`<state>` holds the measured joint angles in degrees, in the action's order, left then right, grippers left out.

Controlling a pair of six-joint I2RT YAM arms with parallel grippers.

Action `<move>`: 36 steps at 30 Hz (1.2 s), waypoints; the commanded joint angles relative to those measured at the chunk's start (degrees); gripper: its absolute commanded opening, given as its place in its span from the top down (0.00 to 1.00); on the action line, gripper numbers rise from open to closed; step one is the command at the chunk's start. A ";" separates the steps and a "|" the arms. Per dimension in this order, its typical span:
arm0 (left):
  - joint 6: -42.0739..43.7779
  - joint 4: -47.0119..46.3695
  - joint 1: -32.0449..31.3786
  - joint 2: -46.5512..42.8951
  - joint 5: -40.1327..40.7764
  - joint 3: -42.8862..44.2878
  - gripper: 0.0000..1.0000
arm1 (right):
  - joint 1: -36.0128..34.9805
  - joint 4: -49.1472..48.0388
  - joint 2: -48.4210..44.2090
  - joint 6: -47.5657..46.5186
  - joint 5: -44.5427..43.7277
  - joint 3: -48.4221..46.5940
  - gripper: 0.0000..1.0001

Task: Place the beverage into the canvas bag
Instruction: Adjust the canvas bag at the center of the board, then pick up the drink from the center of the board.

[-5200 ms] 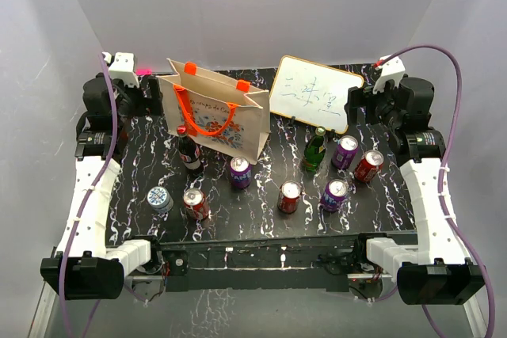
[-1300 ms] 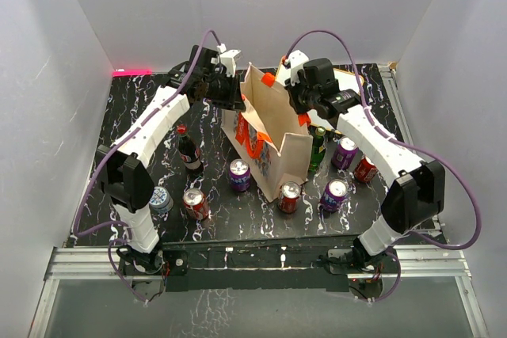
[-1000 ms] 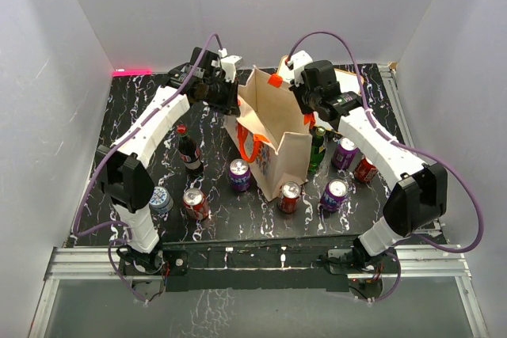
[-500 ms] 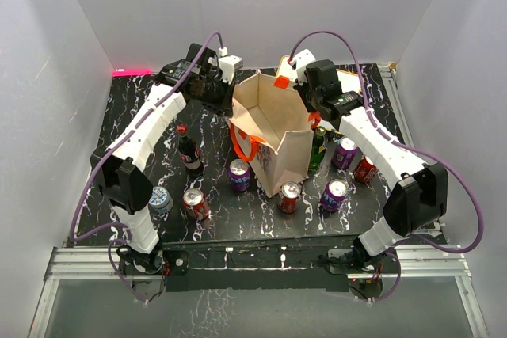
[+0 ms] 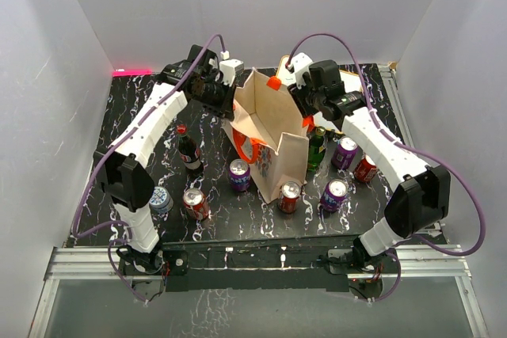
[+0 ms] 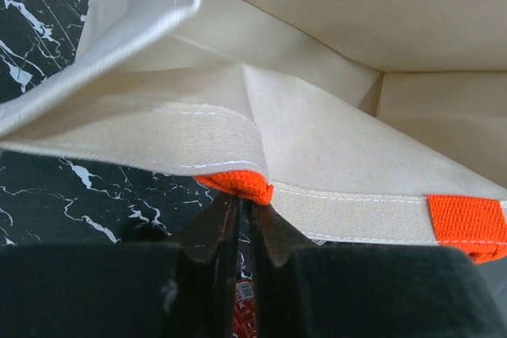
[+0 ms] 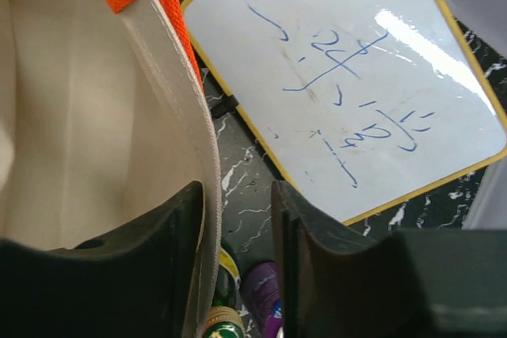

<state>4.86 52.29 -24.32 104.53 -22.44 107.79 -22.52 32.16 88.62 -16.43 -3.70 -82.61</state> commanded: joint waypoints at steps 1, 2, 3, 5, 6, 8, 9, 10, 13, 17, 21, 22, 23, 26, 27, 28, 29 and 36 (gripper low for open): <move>-1.84 -1.36 0.32 0.13 -1.51 -0.22 1.00 | 0.46 2.42 -2.35 -1.39 5.36 -2.98 0.50; -2.23 -1.59 0.31 0.25 -2.01 -0.27 1.00 | 0.32 2.82 -2.58 -1.41 5.71 -3.34 0.46; -2.48 -1.78 0.28 0.24 -2.54 -0.36 1.00 | 0.29 3.24 -2.97 -1.46 6.11 -3.75 0.41; -2.59 -2.20 0.32 0.28 -3.14 -0.67 1.00 | 0.29 4.06 -4.05 -1.67 7.03 -4.56 0.31; -2.59 -2.39 0.32 0.21 -3.22 -0.71 1.00 | 0.18 4.31 -4.87 -1.62 7.17 -4.84 0.25; -2.73 -2.89 0.32 0.20 -2.93 -0.80 1.00 | 0.16 4.97 -6.89 -1.68 7.51 -5.12 0.15; -2.87 -3.16 0.32 0.20 -2.87 -0.82 1.00 | 0.13 5.69 -7.89 -1.99 7.71 -5.06 0.13; -3.00 -3.59 0.32 0.15 -2.85 -0.93 1.00 | 0.15 6.24 -9.39 -2.45 7.97 -4.79 0.12; -3.84 -4.88 0.33 0.24 -2.06 -1.10 1.00 | 0.18 6.90 -13.19 -5.18 8.04 -1.40 0.11; -4.47 -5.57 0.33 0.66 -0.54 -0.92 1.00 | 2.52 8.06 -17.46 -5.88 12.57 1.17 0.10; -5.03 -7.59 0.30 0.54 -0.48 -2.24 1.00 | 3.99 12.60 -18.15 -5.93 22.47 -1.25 0.10; -5.28 -8.21 0.27 0.51 -0.50 -2.46 1.00 | 4.86 13.93 -18.37 -6.10 24.79 -1.31 0.10; -5.42 -8.44 0.32 0.52 -0.52 -2.43 1.00 | 5.84 15.20 -19.08 -6.33 26.50 -0.68 0.10; -5.60 -8.86 0.32 0.53 -1.33 -2.23 1.00 | 10.03 16.18 -23.86 -8.40 28.82 5.26 0.09; -5.76 -8.95 0.32 0.46 -1.55 -2.19 1.00 | 11.72 16.63 -25.58 -9.29 29.16 7.63 0.09; -5.82 -9.03 0.32 0.34 -1.81 -2.21 1.00 | 13.31 17.52 -27.32 -10.45 29.73 9.65 0.09; -5.94 -9.05 0.32 0.25 -2.06 -2.35 1.00 | 15.00 19.27 -29.21 -12.94 31.12 12.18 0.09; -6.26 -10.21 0.32 -0.81 -2.79 -3.80 1.00 | 18.33 26.75 -31.65 -19.91 33.99 20.07 0.08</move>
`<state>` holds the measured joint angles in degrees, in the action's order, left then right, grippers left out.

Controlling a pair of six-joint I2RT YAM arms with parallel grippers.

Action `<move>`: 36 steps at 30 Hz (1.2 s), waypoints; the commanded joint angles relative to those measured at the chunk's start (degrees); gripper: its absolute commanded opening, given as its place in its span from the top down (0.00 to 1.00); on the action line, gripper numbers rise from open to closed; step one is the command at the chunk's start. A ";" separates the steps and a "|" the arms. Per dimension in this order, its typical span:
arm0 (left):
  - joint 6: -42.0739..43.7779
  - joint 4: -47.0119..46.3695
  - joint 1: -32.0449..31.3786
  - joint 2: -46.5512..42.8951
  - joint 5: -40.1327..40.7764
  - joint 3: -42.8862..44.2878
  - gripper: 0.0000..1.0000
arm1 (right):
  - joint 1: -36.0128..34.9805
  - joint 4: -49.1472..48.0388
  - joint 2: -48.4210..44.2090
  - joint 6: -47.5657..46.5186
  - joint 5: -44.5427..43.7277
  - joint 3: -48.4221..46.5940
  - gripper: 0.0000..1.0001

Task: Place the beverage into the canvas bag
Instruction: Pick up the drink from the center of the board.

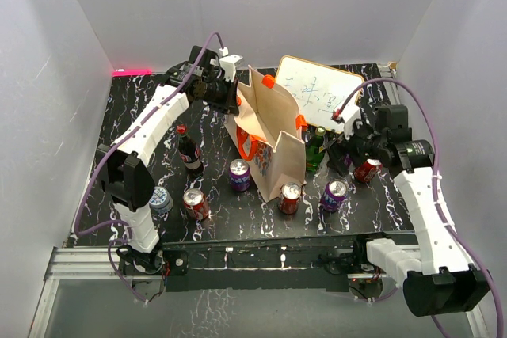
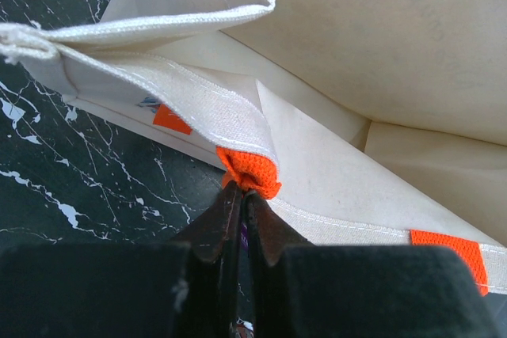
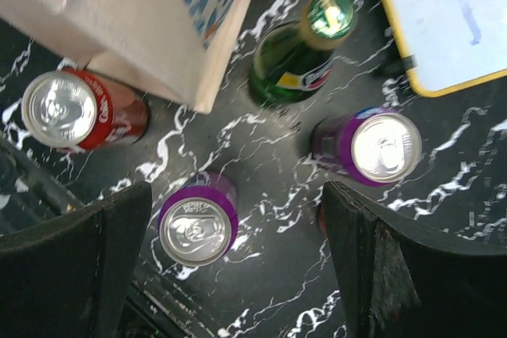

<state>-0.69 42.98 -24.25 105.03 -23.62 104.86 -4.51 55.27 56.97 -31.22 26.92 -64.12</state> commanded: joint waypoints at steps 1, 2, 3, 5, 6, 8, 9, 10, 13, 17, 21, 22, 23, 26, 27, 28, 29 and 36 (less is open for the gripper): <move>-0.80 -1.03 0.30 -1.39 -1.64 -0.96 1.00 | 0.34 4.61 0.14 -5.81 3.27 1.82 0.08; -0.92 -1.05 0.26 -1.40 -1.69 -0.99 1.00 | 0.26 5.61 0.23 -6.52 3.06 2.18 0.08; -0.84 -1.10 0.26 -1.44 -1.78 -1.21 1.00 | 0.22 6.38 0.18 -7.09 2.51 2.67 0.07; -0.72 -1.30 0.26 -1.68 -1.80 -1.76 1.00 | -0.17 7.63 0.16 -8.38 1.33 4.24 0.03; -0.62 -1.44 0.27 -1.83 -1.64 -2.00 1.00 | -0.65 7.57 0.16 -8.71 0.36 5.31 0.03; -0.61 -1.73 0.26 -2.05 -1.43 -2.36 1.00 | -1.97 6.73 -0.01 -9.04 -1.86 7.40 0.02; -0.58 -1.76 0.27 -2.11 -1.50 -2.45 1.00 | -2.81 6.31 -0.10 -9.23 -2.80 8.40 0.02; -0.54 -1.69 0.30 -2.06 -1.50 -2.46 1.00 | -3.55 5.40 -0.19 -9.42 -3.96 9.72 0.02; -0.42 -1.70 0.27 -2.33 -1.48 -2.72 1.00 | -5.62 3.82 0.29 -9.75 -6.72 12.40 0.02; -0.28 -1.82 0.25 -2.70 -1.04 -2.82 1.00 | -6.90 1.68 0.82 -9.82 -9.95 15.54 0.02; -0.15 -1.80 0.25 -3.02 -0.91 -3.12 1.00 | -7.18 0.23 0.78 -9.59 -11.05 17.84 0.05; -0.04 -1.84 0.27 -3.23 -0.83 -3.23 1.00 | -7.18 0.06 0.77 -9.50 -10.86 18.15 0.07; 0.10 -1.91 0.26 -3.40 -0.70 -3.40 1.00 | -7.22 -0.14 0.73 -9.34 -11.02 18.16 0.09; 0.46 -2.02 0.26 -3.82 -0.28 -3.70 1.00 | -7.16 -0.37 0.51 -9.48 -10.45 18.18 0.14; 0.49 -1.98 0.30 -3.94 -0.10 -3.75 1.00 | -7.13 -0.49 0.54 -9.57 -10.32 18.23 0.15; 0.60 -1.94 0.25 -4.05 -0.04 -3.77 1.00 | -7.12 -0.53 0.64 -9.76 -10.19 18.24 0.15; 0.68 -2.00 0.30 -4.09 0.06 -3.78 1.00 | -7.18 -0.59 0.75 -9.88 -9.96 18.24 0.15; 0.78 -2.10 0.26 -4.34 0.06 -4.04 1.00 | -7.21 -1.06 1.05 -10.76 -9.00 18.54 0.15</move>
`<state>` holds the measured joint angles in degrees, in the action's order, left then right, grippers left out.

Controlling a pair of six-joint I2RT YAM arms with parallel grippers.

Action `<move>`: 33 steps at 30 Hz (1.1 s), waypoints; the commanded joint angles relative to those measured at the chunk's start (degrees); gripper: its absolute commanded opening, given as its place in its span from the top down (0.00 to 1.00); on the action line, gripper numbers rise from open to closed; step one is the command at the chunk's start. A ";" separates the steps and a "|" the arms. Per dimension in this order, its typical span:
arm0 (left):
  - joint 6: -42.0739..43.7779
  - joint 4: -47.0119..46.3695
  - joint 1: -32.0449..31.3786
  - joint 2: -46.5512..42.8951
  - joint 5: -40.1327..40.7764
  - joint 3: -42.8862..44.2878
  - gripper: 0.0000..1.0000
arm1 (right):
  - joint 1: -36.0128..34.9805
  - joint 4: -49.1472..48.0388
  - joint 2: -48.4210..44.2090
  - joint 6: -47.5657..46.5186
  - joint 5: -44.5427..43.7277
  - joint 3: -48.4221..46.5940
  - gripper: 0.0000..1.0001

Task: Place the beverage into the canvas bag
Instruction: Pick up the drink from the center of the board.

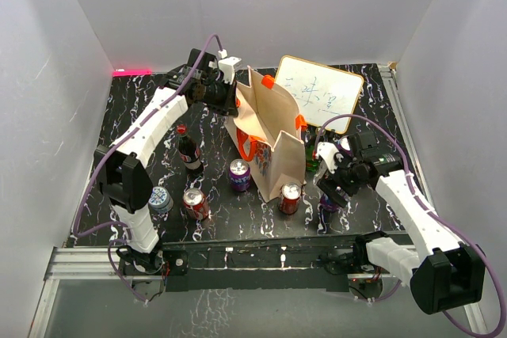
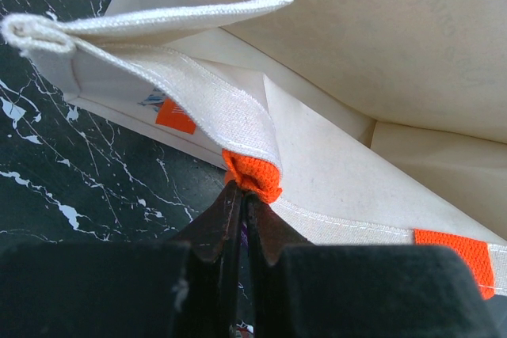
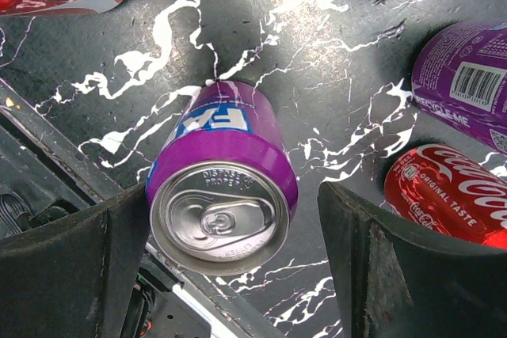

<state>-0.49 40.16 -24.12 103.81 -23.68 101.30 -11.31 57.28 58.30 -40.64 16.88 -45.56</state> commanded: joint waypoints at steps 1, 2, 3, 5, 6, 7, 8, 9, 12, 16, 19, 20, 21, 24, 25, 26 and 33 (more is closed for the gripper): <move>0.65 0.72 0.12 -3.05 0.14 -0.48 1.00 | -0.44 -3.13 -0.29 -1.37 1.12 0.03 0.15; 0.66 0.79 0.15 -3.02 0.13 -0.56 1.00 | -0.43 -3.09 -0.25 -1.45 1.21 0.03 0.16; 0.74 0.79 0.08 -3.00 0.13 -0.57 1.00 | -0.41 -3.05 -0.15 -1.53 1.22 0.11 0.17; 0.92 0.88 0.12 -2.92 0.22 -0.65 1.00 | -0.44 -2.92 0.25 -1.74 1.35 0.12 0.17; 0.92 0.83 0.11 -3.06 0.31 -0.66 1.00 | -0.40 -2.87 0.42 -1.84 1.43 0.12 0.16; 1.00 0.82 0.12 -3.01 0.32 -0.73 1.00 | -0.35 -3.01 0.75 -1.93 1.40 0.19 0.16; 1.02 0.82 0.12 -3.14 0.30 -0.81 1.00 | -0.46 -3.19 0.94 -2.05 1.40 0.33 0.16; 1.01 0.80 0.12 -3.10 0.28 -0.83 1.00 | -0.44 -3.34 1.08 -2.19 1.40 0.44 0.16; 1.11 0.80 0.08 -3.26 0.36 -0.99 1.00 | -0.38 -3.32 1.35 -2.16 1.40 0.47 0.18; 1.11 0.71 0.12 -3.09 0.23 -1.17 1.00 | -0.44 -3.32 1.17 -2.33 1.65 0.47 0.26; 1.19 0.56 0.15 -3.09 0.32 -1.41 1.00 | -0.39 -3.49 0.42 -2.25 1.55 0.24 0.43; 1.19 0.41 0.13 -3.06 0.35 -1.55 1.00 | -0.44 -3.75 0.08 -1.92 1.26 0.09 0.50; 1.19 0.18 0.13 -3.08 0.26 -1.75 1.00 | -0.45 -4.15 -0.11 -1.57 1.01 -0.19 0.60; 1.16 -1.09 0.16 -2.92 0.09 -2.53 1.00 | -0.45 -2.81 -0.05 -0.73 2.37 -3.32 0.85; 1.07 -1.52 0.13 -2.69 -0.05 -2.54 1.00 | -0.46 -2.26 -0.10 -0.42 3.04 -4.75 0.89; 0.98 -1.78 0.10 -2.54 -0.31 -2.40 1.00 | -0.44 -1.71 -0.23 -0.14 3.73 -6.18 0.92; 1.96 -1.34 0.13 -2.20 -3.00 -0.96 1.00 | -0.34 2.61 -1.78 1.80 7.33 -18.18 0.92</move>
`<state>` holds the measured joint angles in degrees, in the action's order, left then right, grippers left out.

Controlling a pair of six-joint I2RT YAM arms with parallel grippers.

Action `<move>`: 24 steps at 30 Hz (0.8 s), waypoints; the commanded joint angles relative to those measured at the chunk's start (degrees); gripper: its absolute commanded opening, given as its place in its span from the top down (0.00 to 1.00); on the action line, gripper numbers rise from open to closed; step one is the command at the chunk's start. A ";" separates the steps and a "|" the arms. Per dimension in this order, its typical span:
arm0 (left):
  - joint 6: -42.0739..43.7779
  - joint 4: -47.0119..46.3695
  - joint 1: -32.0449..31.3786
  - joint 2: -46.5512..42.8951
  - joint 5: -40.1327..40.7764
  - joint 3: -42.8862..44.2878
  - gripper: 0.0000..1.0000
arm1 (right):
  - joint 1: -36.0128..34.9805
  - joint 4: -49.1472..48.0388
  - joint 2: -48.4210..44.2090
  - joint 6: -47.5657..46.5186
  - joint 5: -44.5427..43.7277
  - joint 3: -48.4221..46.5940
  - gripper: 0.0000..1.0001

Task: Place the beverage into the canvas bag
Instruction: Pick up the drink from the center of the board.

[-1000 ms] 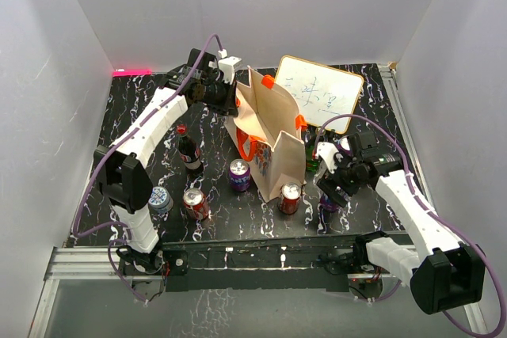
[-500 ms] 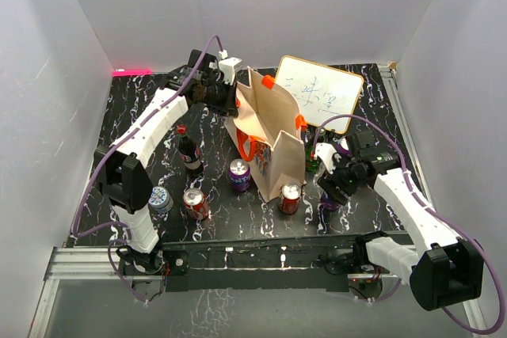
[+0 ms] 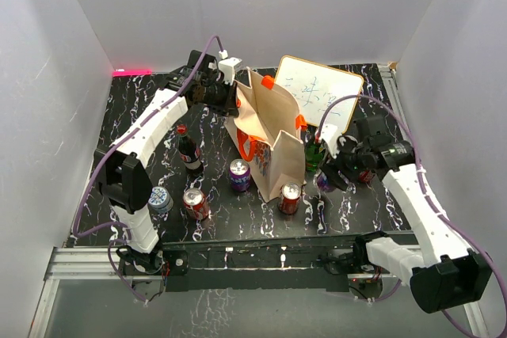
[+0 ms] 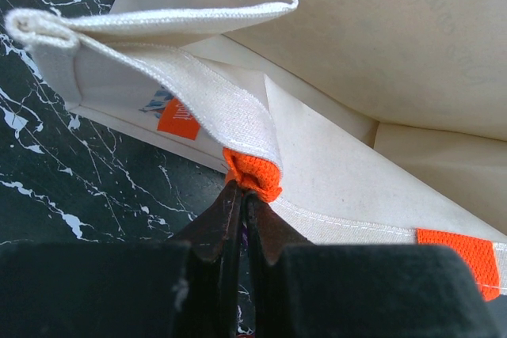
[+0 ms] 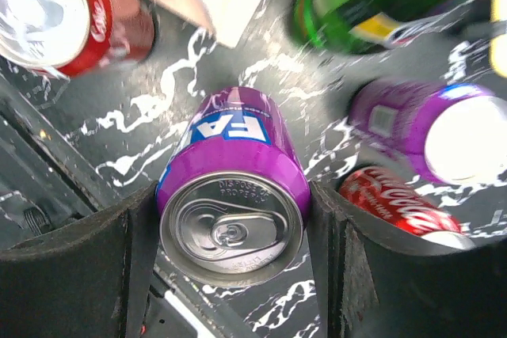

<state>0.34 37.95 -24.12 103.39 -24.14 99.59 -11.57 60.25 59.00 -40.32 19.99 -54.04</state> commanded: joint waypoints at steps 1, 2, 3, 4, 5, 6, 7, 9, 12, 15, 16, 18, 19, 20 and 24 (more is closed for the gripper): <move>1.22 0.33 0.12 -1.89 -2.91 0.45 1.00 | -0.17 0.40 -2.10 1.67 4.64 -11.68 0.92; 1.27 -0.41 0.12 -2.13 -3.55 0.09 1.00 | -0.13 0.69 -1.91 1.79 5.03 -14.31 0.92; 1.32 -1.24 0.12 -2.29 -4.00 -0.39 1.00 | -0.18 0.93 -1.99 1.83 5.32 -16.15 0.92; 1.41 -2.34 0.12 -2.51 -4.45 -0.96 1.00 | -0.14 1.32 -1.97 1.75 5.59 -17.78 0.92; 1.57 -3.25 0.12 -2.70 -4.83 -1.48 1.00 | -0.07 1.74 -1.86 1.76 5.83 -21.17 0.92; 1.62 -4.17 0.12 -2.82 -5.22 -1.90 1.00 | -0.13 2.22 -1.61 1.75 6.17 -23.96 0.92; 1.63 -4.89 0.12 -2.84 -5.52 -2.16 1.00 | -0.12 2.72 -1.08 1.88 6.65 -27.13 0.92; 1.23 -5.23 0.12 -2.45 -6.89 -1.90 1.00 | -0.19 3.48 0.64 2.35 7.77 -32.98 0.92; 0.58 -4.99 0.12 -1.30 -9.23 -1.57 1.00 | -1.73 3.41 4.35 3.32 8.24 -40.89 0.92; -0.23 -5.30 0.11 -0.40 -11.33 -1.24 1.00 | -4.31 2.02 8.41 4.39 6.73 -46.34 0.92; -0.37 -5.29 0.12 -0.08 -11.97 -0.78 1.00 | -5.04 1.32 9.82 4.90 6.31 -47.68 0.92; -0.86 -4.87 0.14 0.93 -12.66 0.51 1.00 | -6.58 -0.41 12.90 5.87 5.84 -50.58 0.92; -1.24 -4.62 0.13 1.20 -12.70 0.92 1.00 | -7.22 -1.66 14.40 6.42 5.77 -51.84 0.92; -1.63 -4.66 0.17 1.31 -12.69 1.06 1.00 | -7.78 -2.82 15.86 7.03 5.76 -52.98 0.92; -3.41 -5.45 0.13 0.61 -12.69 -0.13 1.00 | -11.19 -7.06 22.67 8.74 4.18 -57.28 0.92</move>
<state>-0.73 32.75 -24.01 104.64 -33.30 98.63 -20.01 65.12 77.52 -34.22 25.23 -105.32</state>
